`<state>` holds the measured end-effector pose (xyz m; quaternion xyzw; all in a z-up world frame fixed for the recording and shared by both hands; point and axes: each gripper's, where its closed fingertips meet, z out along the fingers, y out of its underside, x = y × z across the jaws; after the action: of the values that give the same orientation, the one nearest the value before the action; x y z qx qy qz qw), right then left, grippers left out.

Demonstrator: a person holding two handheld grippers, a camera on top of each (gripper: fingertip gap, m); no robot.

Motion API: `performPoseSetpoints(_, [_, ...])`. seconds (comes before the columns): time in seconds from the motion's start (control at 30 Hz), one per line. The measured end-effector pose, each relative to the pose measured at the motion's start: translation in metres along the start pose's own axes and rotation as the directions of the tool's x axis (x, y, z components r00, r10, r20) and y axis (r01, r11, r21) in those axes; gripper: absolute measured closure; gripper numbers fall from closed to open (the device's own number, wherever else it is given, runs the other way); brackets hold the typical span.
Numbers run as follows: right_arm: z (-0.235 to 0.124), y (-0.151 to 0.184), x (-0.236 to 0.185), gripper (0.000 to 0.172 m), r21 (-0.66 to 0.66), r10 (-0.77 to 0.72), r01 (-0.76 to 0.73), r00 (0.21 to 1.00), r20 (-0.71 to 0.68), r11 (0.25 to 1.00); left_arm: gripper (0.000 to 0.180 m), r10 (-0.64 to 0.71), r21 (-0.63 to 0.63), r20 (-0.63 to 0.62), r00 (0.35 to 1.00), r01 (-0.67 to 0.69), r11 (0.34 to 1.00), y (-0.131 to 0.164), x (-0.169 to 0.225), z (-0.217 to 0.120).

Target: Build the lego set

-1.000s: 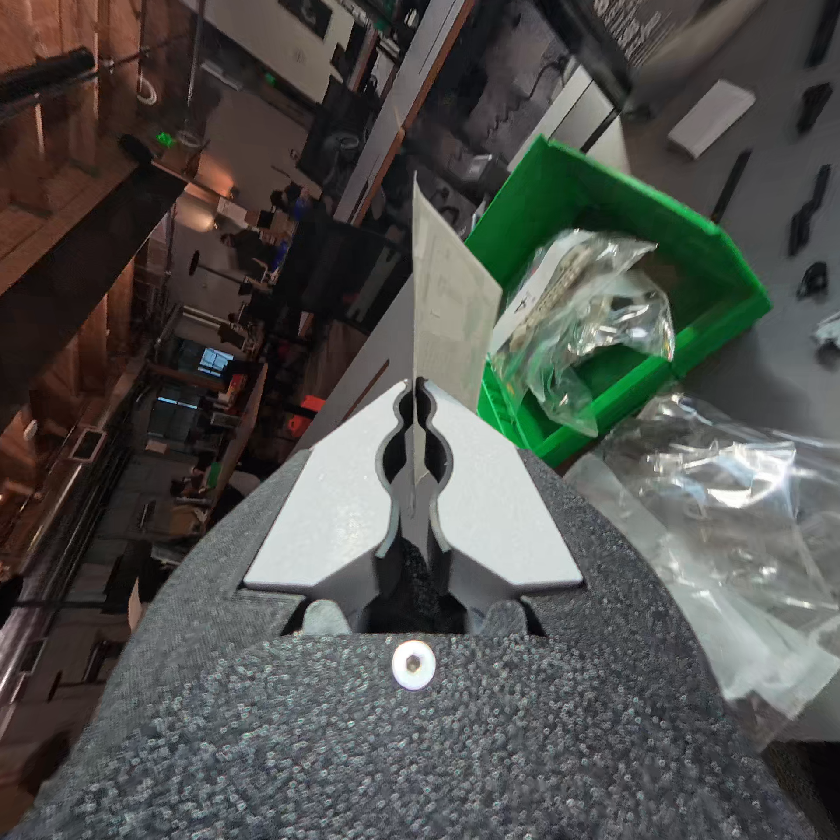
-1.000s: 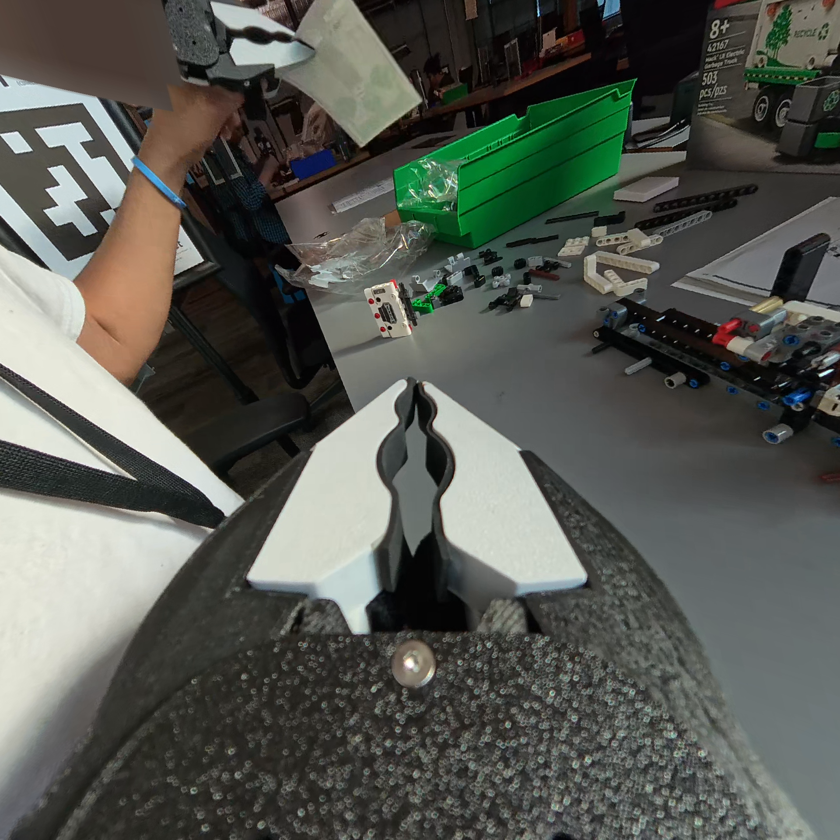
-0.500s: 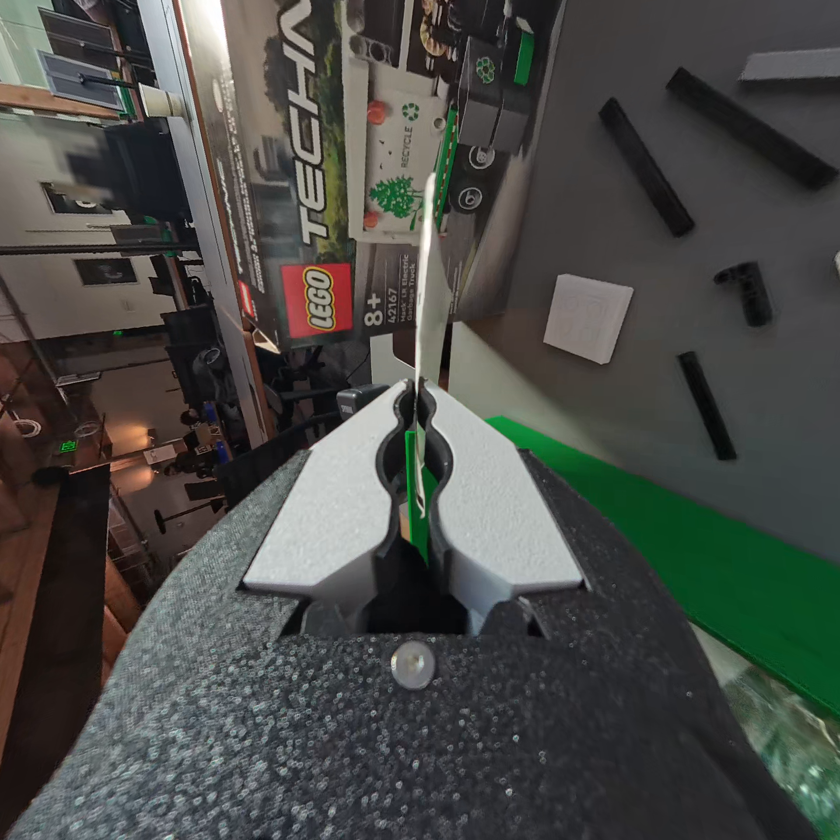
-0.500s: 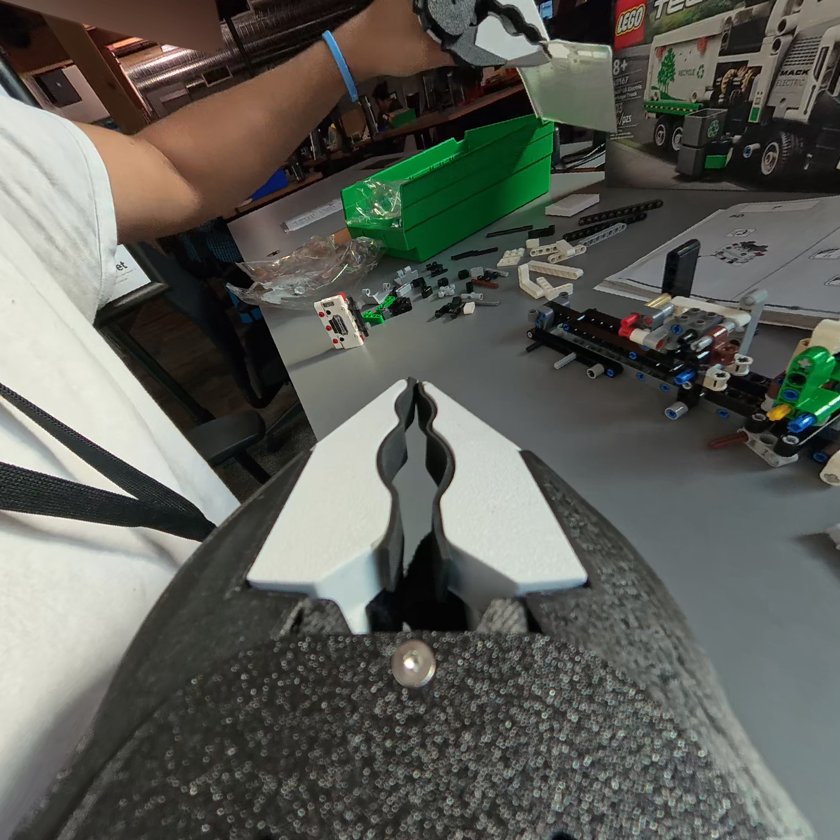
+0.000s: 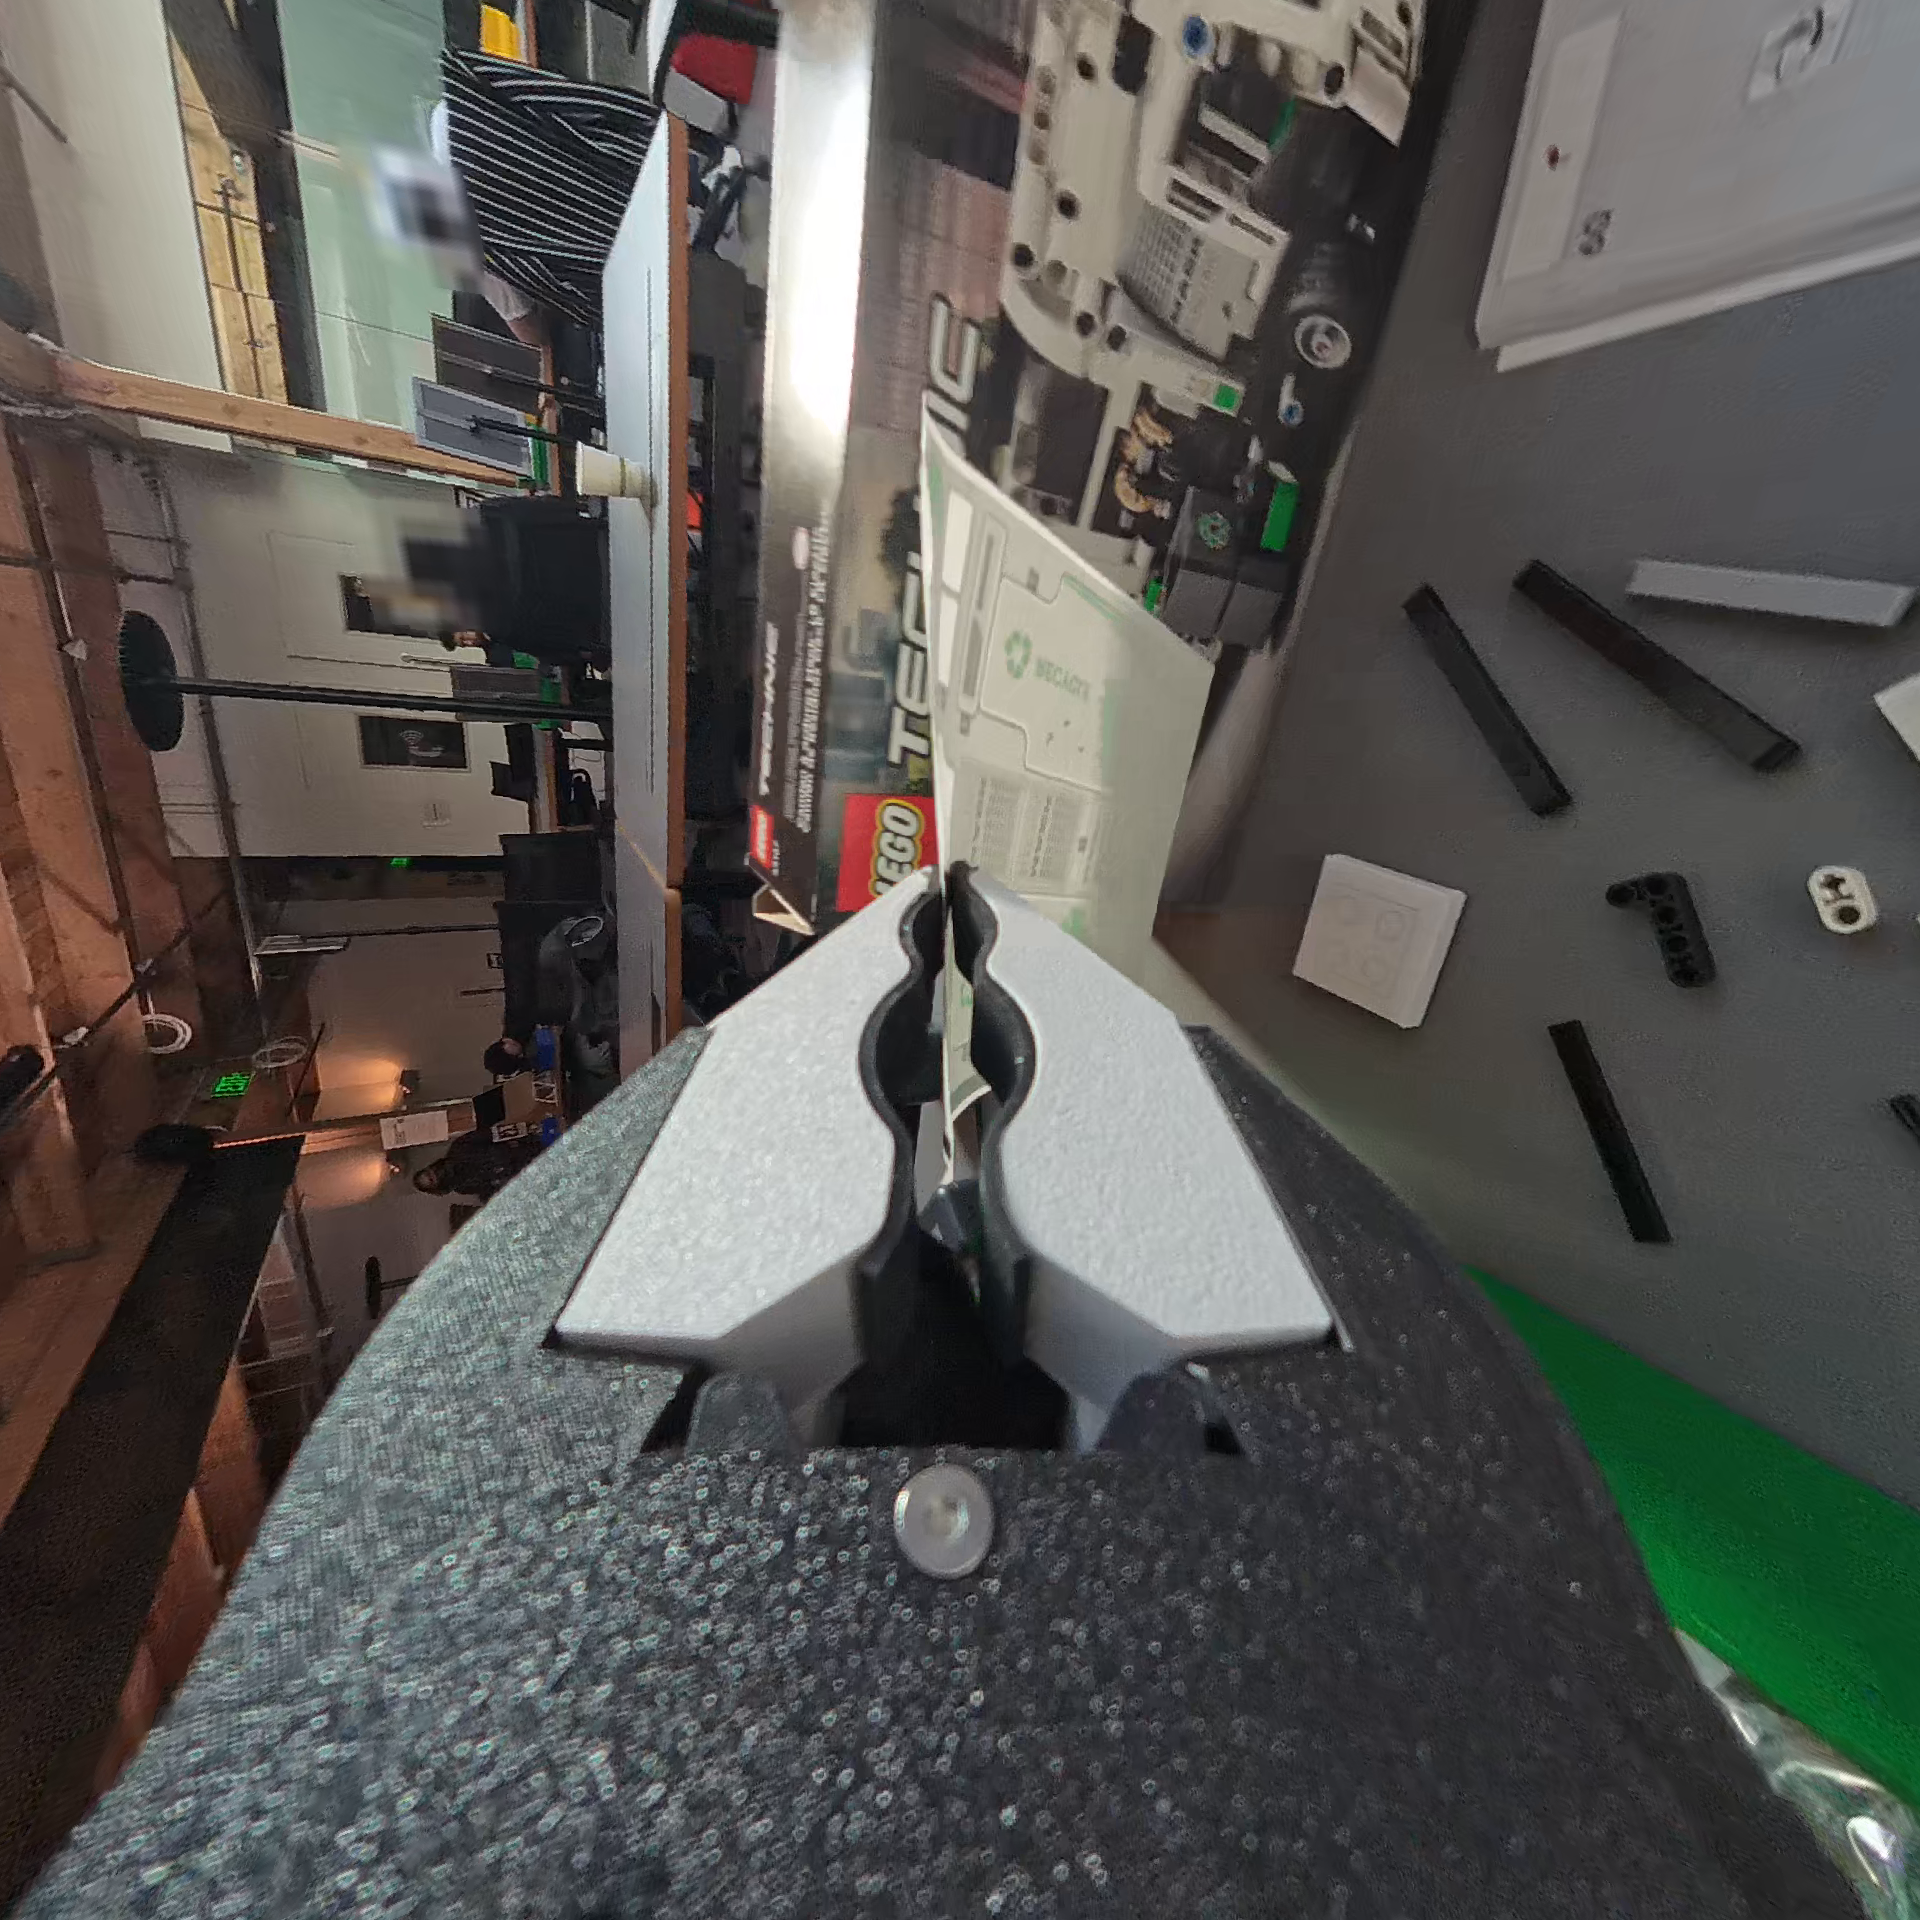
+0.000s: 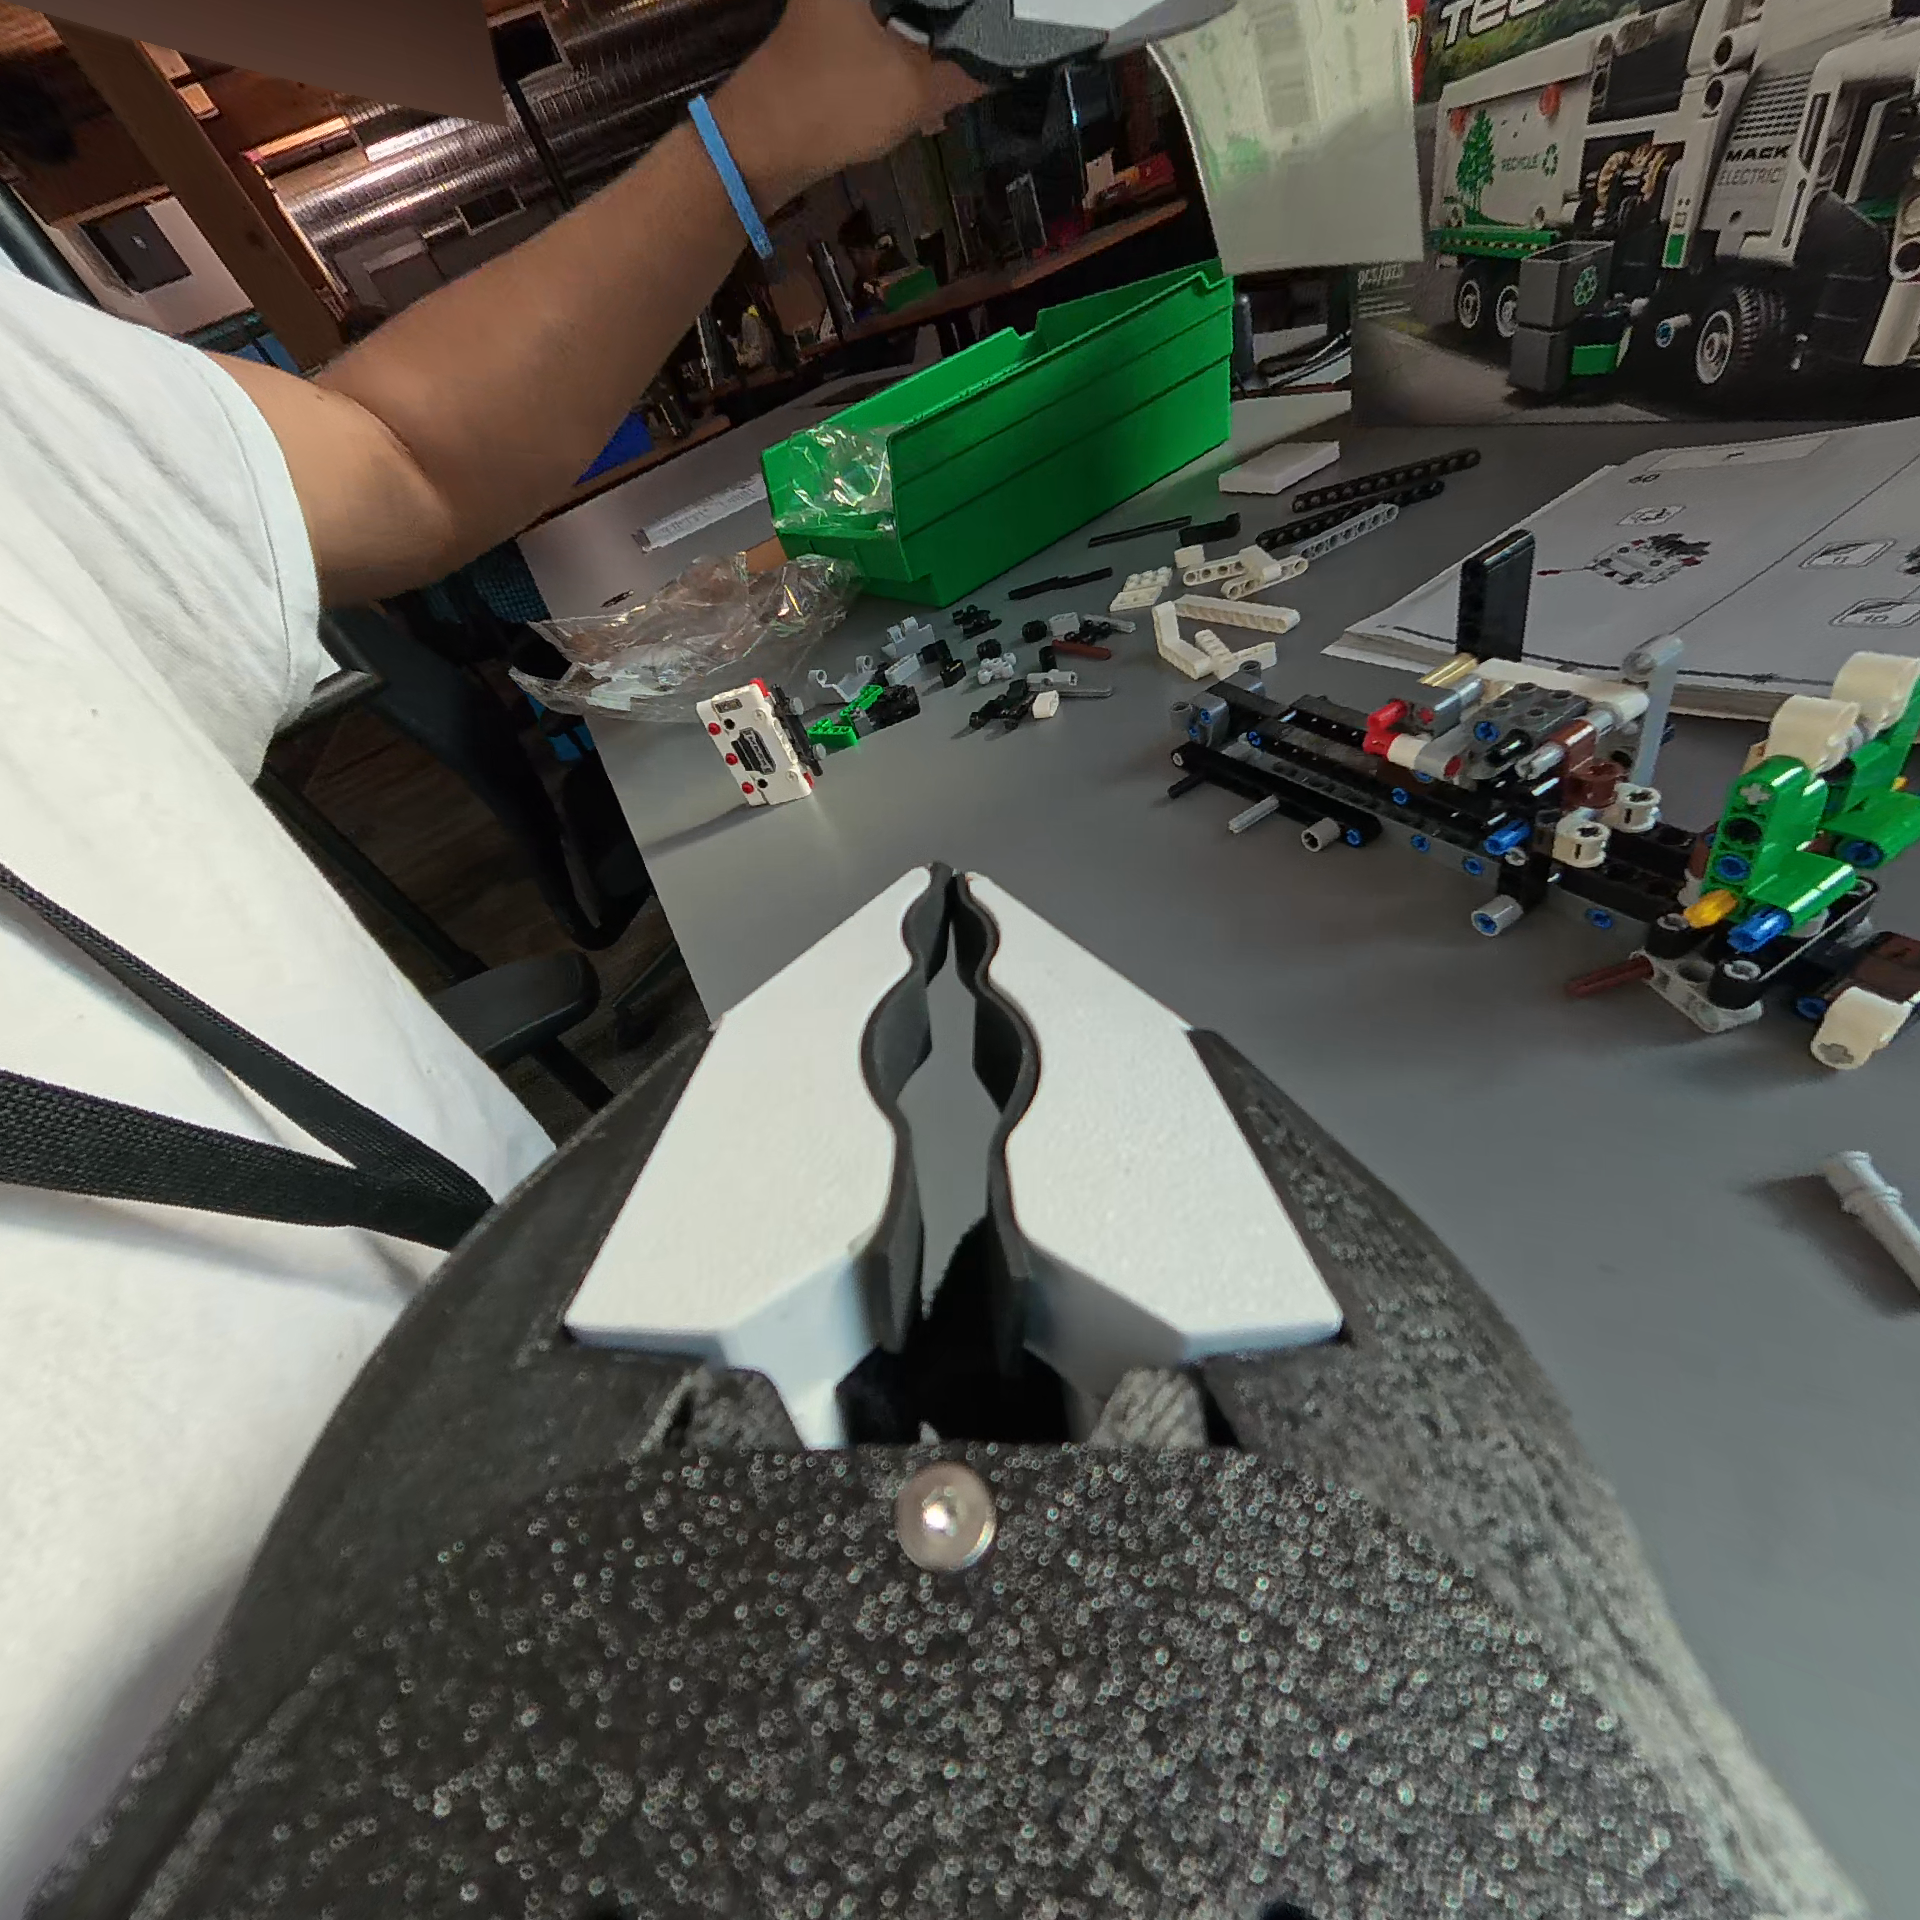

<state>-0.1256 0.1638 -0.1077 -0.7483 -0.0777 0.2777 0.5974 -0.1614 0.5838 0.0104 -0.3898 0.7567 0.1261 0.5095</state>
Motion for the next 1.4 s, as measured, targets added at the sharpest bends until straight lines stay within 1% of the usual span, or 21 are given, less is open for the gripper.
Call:
performPoseSetpoints(0.03, [0.000,0.000,-0.001,0.172,-0.001,-0.001,0.001,1.000,0.002,1.000,0.180,-0.029,0.015,0.005,1.000,0.029,0.999,-0.002,-0.011,-0.004])
performPoseSetpoints(0.13, [-0.001,0.002,-0.003,0.172,-0.002,-0.008,0.008,1.000,0.000,1.000,0.180,-0.094,0.005,0.095,0.991,0.094,0.996,0.006,-0.051,-0.010])
performPoseSetpoints(0.23, [-0.003,0.001,-0.002,0.172,0.002,-0.008,0.008,1.000,-0.012,1.000,0.180,-0.176,0.042,0.099,0.979,0.173,0.984,0.007,-0.066,-0.015])
performPoseSetpoints(0.3, [-0.006,0.001,0.000,0.172,0.005,-0.006,0.007,1.000,-0.021,1.000,0.180,-0.196,0.062,0.082,0.977,0.192,0.980,0.007,-0.067,-0.020])
performPoseSetpoints(0.37, [-0.008,0.001,0.001,0.172,0.011,-0.006,0.006,1.000,-0.026,1.000,0.180,-0.212,0.076,0.034,0.977,0.209,0.975,0.007,-0.059,-0.024])
performPoseSetpoints(0.53, [-0.008,0.002,-0.001,0.172,0.007,-0.005,0.005,1.000,-0.014,1.000,0.180,-0.177,-0.006,-0.018,0.984,0.177,0.984,0.022,-0.048,-0.030])
performPoseSetpoints(0.6, [-0.007,0.004,-0.002,0.172,0.004,-0.002,0.002,1.000,-0.009,1.000,0.180,-0.144,-0.054,0.008,0.990,0.144,0.988,0.036,-0.053,-0.034])
performPoseSetpoints(0.7, [-0.007,0.004,-0.002,0.172,0.004,0.000,0.000,1.000,-0.009,1.000,0.180,-0.153,-0.109,0.029,0.988,0.155,0.982,0.062,-0.062,-0.040])
performPoseSetpoints(0.8, [-0.008,0.004,-0.001,0.172,0.008,0.000,0.000,1.000,-0.013,1.000,0.180,-0.139,-0.199,0.083,0.987,0.154,0.968,0.103,-0.074,-0.045])
performPoseSetpoints(0.83, [-0.008,0.004,-0.001,0.172,0.006,0.000,0.000,1.000,-0.014,1.000,0.180,-0.127,-0.217,0.077,0.989,0.141,0.966,0.115,-0.072,-0.047])
performPoseSetpoints(0.9, [-0.008,0.005,0.000,0.172,0.005,0.005,-0.005,1.000,-0.014,1.000,0.180,-0.136,-0.205,0.017,0.991,0.137,0.969,0.131,-0.053,-0.046])
performPoseSetpoints(1.0, [-0.008,0.005,0.001,0.172,0.007,0.008,-0.008,1.000,-0.016,1.000,0.180,-0.159,-0.239,-0.099,0.982,0.132,0.962,0.162,-0.003,-0.045])
performPoseSetpoints(1.03, [-0.009,0.005,0.001,0.172,0.009,0.011,-0.011,1.000,-0.016,1.000,0.151,-0.178,-0.235,-0.146,0.973,0.141,0.962,0.169,0.018,-0.044])
performPoseSetpoints(1.1, [-0.008,0.005,0.001,0.172,0.011,0.017,-0.017,1.000,-0.011,1.000,0.088,-0.201,-0.252,-0.210,0.957,0.146,0.957,0.188,0.055,-0.044])
performPoseSetpoints(1.2, [-0.006,0.005,0.001,0.172,0.005,0.019,-0.019,1.000,-0.005,1.000,0.161,-0.255,-0.323,-0.250,0.934,0.168,0.931,0.221,0.095,-0.046])
performPoseSetpoints(1.27, [-0.005,0.006,0.001,0.172,-0.001,0.015,-0.015,1.000,-0.006,1.000,0.147,-0.304,-0.365,-0.245,0.921,0.202,0.909,0.236,0.106,-0.053])
performPoseSetpoints(1.33, [-0.004,0.006,0.001,0.172,-0.004,0.014,-0.014,1.000,-0.006,1.000,0.133,-0.368,-0.381,-0.243,0.897,0.260,0.887,0.239,0.107,-0.065])
performPoseSetpoints(1.4, [-0.003,0.005,0.001,0.172,-0.001,0.022,-0.022,1.000,0.000,1.000,0.128,-0.439,-0.384,-0.228,0.869,0.334,0.861,0.236,0.098,-0.080])
